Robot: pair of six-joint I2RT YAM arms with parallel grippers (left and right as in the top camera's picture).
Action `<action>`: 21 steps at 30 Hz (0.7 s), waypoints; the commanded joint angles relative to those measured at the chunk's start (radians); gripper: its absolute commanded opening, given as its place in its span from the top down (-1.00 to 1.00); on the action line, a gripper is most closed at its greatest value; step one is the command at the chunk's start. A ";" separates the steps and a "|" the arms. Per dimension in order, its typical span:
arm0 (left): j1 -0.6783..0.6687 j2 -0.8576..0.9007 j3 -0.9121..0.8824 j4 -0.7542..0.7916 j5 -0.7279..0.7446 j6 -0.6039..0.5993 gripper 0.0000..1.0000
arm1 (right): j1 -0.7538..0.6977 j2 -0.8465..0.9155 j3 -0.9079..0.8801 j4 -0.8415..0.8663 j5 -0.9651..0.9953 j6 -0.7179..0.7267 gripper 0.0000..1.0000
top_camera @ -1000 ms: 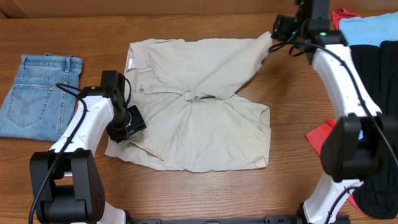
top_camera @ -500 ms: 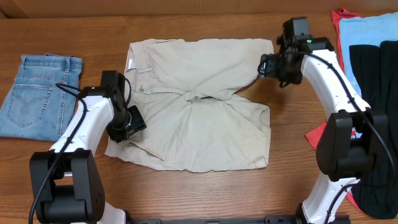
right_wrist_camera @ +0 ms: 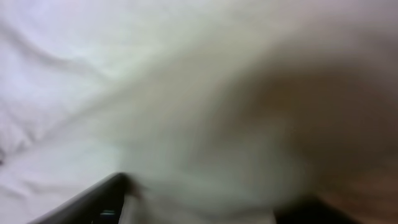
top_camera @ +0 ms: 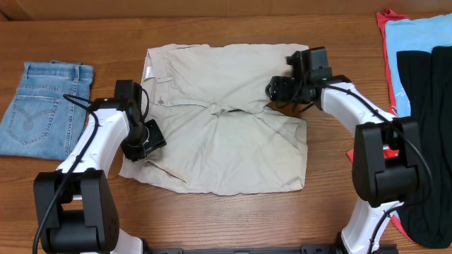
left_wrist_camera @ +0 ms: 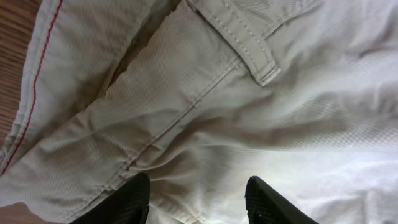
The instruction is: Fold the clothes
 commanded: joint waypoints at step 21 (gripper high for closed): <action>-0.007 0.008 -0.003 -0.012 -0.006 0.004 -0.05 | 0.057 -0.058 0.519 -0.566 0.209 -0.162 -0.55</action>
